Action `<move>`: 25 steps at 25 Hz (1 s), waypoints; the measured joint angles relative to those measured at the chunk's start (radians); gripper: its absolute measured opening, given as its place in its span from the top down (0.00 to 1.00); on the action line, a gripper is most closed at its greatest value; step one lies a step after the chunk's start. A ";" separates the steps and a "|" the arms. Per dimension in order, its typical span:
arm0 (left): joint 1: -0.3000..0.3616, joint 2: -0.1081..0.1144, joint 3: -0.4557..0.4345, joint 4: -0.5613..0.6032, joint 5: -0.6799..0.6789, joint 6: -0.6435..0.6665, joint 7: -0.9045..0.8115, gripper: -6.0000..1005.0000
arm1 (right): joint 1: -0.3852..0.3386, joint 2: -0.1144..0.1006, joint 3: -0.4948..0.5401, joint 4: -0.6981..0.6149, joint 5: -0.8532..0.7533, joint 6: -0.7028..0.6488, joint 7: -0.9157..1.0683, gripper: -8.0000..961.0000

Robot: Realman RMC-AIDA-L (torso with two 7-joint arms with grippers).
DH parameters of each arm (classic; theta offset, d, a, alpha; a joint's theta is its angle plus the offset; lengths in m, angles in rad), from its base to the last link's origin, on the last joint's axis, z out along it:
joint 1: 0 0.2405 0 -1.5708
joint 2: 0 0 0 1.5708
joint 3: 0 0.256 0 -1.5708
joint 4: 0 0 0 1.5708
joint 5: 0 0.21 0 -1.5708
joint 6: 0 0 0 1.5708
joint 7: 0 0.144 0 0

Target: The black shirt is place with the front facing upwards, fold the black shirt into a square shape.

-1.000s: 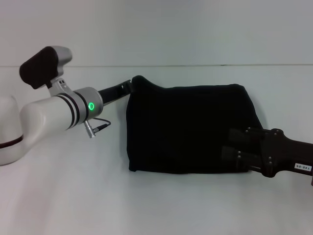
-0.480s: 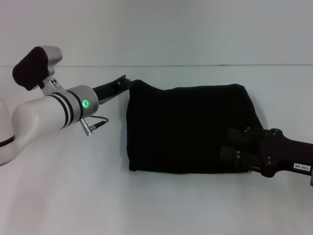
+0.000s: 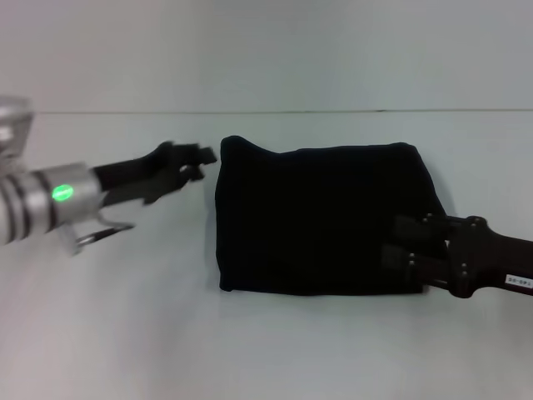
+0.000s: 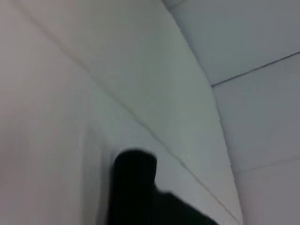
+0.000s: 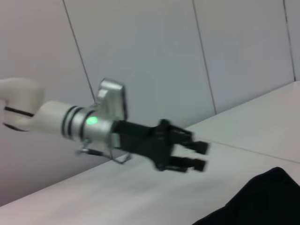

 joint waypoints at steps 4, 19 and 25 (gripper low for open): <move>0.077 0.042 0.002 0.004 0.011 0.164 -0.089 0.70 | -0.008 -0.018 0.009 -0.001 0.004 0.003 0.000 0.37; 0.130 0.050 -0.002 -0.004 0.130 0.255 -0.201 0.07 | -0.100 -0.005 0.054 -0.063 0.000 0.173 -0.136 0.37; 0.119 0.031 0.015 -0.019 0.131 0.262 -0.243 0.05 | -0.109 0.004 0.048 -0.064 0.000 0.165 -0.141 0.37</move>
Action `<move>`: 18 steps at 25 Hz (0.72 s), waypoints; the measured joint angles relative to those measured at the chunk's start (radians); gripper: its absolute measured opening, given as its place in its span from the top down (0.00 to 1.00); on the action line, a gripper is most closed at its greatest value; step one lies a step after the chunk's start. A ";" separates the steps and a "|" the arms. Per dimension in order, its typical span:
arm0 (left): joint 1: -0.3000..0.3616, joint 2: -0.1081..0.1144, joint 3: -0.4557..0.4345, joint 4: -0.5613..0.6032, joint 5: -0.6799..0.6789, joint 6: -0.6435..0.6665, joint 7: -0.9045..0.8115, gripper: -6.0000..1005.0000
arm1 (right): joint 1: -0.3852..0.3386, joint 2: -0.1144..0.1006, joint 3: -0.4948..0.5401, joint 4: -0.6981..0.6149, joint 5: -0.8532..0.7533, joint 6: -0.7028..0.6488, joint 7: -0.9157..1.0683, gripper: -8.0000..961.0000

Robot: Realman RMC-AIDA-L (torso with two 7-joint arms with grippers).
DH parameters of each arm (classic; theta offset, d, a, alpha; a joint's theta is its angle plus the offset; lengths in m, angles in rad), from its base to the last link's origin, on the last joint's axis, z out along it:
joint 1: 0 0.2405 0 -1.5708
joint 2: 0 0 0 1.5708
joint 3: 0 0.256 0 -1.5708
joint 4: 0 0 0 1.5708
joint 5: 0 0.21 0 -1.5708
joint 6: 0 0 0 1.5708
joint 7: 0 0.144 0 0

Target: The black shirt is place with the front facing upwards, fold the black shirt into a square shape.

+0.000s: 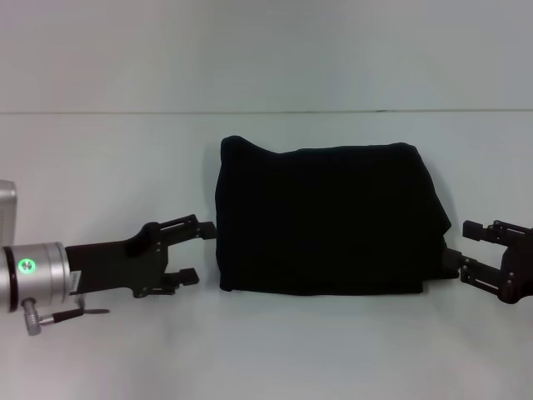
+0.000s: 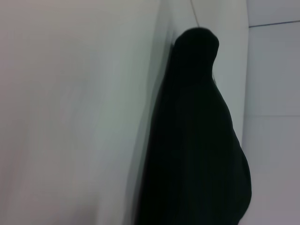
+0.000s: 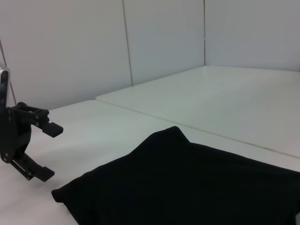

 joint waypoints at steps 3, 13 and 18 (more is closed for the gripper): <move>-0.008 -0.008 0.007 -0.004 0.001 0.005 -0.008 0.04 | -0.003 0.001 0.000 0.000 0.000 0.000 0.000 0.37; -0.036 -0.030 0.053 -0.014 0.002 -0.054 -0.023 0.07 | -0.003 -0.002 0.004 0.000 0.000 -0.015 -0.001 0.37; -0.043 -0.035 0.065 -0.016 0.002 -0.079 -0.025 0.09 | -0.003 -0.001 0.001 0.000 0.000 -0.020 0.000 0.37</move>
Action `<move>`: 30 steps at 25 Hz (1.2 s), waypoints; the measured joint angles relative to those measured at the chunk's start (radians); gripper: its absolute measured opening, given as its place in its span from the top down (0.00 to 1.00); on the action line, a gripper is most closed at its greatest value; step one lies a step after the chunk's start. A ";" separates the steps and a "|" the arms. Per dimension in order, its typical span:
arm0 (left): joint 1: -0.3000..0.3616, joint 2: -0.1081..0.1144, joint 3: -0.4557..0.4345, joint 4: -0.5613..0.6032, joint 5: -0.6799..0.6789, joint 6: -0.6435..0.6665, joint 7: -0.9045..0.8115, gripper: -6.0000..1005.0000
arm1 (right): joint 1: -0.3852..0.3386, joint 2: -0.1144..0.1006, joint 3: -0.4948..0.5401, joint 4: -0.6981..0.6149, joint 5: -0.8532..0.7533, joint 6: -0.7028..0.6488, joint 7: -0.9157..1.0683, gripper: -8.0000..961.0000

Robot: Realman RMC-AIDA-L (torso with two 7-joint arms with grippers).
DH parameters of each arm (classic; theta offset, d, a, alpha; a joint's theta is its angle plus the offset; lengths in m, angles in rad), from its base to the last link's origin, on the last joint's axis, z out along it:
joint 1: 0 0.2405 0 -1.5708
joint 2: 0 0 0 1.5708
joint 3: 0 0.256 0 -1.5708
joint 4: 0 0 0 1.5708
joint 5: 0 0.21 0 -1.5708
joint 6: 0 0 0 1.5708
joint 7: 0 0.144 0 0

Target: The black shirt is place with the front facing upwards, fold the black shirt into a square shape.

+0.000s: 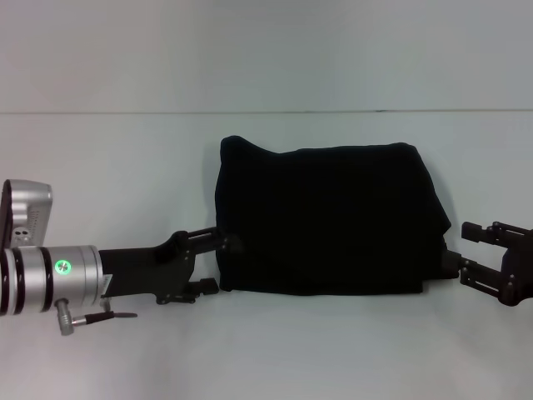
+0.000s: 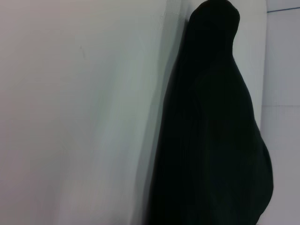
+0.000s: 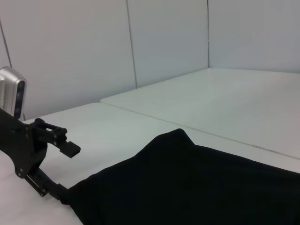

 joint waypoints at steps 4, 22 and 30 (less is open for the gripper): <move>-0.005 0.000 0.014 -0.007 0.000 -0.004 -0.008 0.10 | 0.000 -0.001 0.004 0.000 0.000 -0.008 0.000 0.37; -0.035 -0.024 0.043 0.000 0.000 -0.057 0.002 0.15 | -0.001 -0.001 0.006 0.000 0.000 -0.037 0.004 0.37; -0.036 -0.027 0.046 0.003 0.000 -0.065 0.003 0.34 | -0.004 -0.003 0.007 0.000 0.000 -0.049 0.006 0.37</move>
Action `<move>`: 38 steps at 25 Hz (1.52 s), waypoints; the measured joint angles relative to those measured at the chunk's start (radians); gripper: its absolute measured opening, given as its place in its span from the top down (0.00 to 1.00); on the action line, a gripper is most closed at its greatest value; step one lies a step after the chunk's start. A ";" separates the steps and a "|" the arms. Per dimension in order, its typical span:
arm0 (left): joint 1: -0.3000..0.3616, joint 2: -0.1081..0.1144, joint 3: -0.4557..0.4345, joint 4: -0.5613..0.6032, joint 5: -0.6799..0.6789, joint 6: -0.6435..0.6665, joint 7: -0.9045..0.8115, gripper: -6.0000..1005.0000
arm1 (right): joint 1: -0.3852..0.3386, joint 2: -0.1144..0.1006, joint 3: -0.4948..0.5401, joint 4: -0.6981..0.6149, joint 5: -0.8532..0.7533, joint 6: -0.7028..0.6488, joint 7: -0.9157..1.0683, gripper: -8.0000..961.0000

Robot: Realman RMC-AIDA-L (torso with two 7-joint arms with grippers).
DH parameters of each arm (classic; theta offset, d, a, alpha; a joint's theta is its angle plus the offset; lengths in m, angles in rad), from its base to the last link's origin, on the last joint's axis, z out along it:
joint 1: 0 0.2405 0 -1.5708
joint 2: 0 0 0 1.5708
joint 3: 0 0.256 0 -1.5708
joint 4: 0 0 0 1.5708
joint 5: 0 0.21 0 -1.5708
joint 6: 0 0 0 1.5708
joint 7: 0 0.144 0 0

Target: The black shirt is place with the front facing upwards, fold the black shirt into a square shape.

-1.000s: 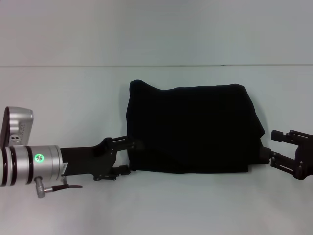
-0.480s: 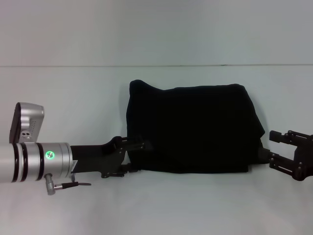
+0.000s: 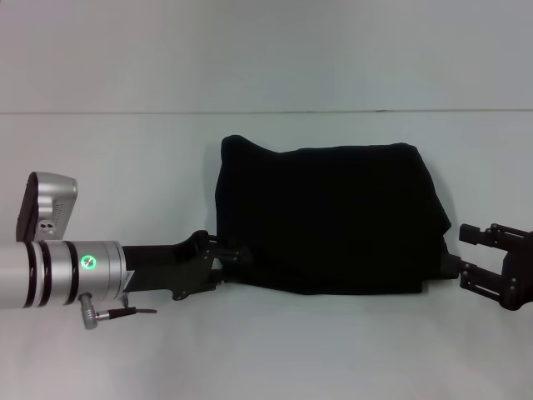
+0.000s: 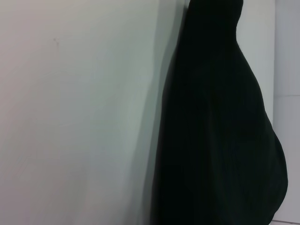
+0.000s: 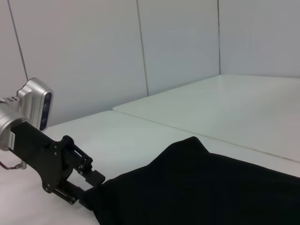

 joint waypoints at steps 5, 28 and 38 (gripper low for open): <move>-0.001 -0.001 0.002 0.002 0.000 0.001 0.001 0.66 | -0.003 0.000 0.000 0.000 0.002 -0.001 0.000 0.37; 0.014 0.052 -0.099 0.041 -0.012 0.002 0.081 0.94 | 0.024 0.005 0.020 0.000 0.008 0.006 0.000 0.37; 0.140 0.052 -0.174 0.035 -0.010 0.136 0.152 0.91 | 0.041 0.008 0.044 0.007 0.008 0.021 0.001 0.37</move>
